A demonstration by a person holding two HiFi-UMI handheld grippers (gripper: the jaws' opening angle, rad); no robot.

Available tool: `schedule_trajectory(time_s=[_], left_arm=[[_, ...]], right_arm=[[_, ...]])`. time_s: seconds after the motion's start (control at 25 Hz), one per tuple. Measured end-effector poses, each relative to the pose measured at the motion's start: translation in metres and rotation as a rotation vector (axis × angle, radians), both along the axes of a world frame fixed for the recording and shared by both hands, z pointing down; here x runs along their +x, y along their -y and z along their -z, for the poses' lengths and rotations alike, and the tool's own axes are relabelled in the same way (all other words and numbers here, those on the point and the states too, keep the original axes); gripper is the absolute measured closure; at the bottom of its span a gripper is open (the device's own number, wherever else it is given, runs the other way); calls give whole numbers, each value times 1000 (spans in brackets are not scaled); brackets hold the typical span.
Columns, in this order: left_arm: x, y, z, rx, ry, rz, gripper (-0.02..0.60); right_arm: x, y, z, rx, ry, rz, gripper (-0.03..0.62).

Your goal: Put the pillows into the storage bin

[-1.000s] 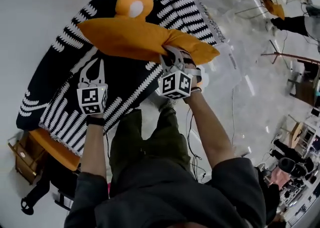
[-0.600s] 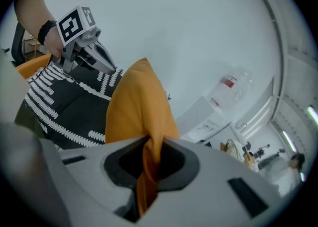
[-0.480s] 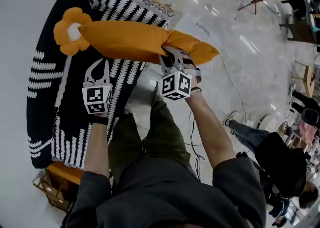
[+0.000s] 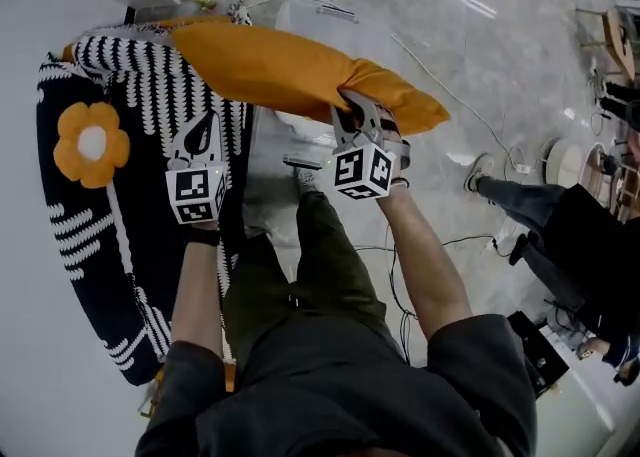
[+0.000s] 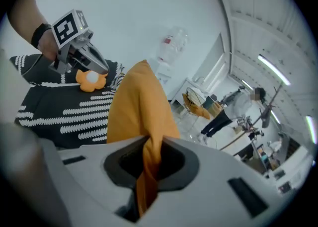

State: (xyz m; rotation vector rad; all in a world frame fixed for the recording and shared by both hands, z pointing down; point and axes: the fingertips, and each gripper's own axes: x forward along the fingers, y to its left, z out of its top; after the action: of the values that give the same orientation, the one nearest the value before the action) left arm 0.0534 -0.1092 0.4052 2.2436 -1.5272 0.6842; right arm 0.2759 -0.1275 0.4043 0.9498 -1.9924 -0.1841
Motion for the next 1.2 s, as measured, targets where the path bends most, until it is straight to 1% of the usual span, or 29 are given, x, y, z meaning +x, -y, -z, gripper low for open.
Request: schedule_trajectory(time_s=[0.16,0.28,0.44,0.6,0.72,1.04,1.08,1.2], left_arm=[[55,21,-20,-31,3,-90,578],[88,30,-38,-53,3,-133,578],[122,40,-63,-83,8,-192,578],[138,39,-85,-114,23,-222,578],[142,36,-98,-134,29,-223,578],[133,34,-122,-162,36,-200,577],[132,33,-124,-165,37,-196,577],[130,30,-130,-178,37,-185,578]], right_arm=[[65,6,-21,-26,28,-167,556],[100,9,-44,-50,43,-271,556],[129,9,-82,-97,65,-404,556],[145,7,-118,-140,89,-502,554],[149,7,-140,-164,103,-537,553],[137,16,-177,-201,132,-570,545],[135,19,-181,-206,143,-571,535],[124,28,-187,-217,181,-556,478]])
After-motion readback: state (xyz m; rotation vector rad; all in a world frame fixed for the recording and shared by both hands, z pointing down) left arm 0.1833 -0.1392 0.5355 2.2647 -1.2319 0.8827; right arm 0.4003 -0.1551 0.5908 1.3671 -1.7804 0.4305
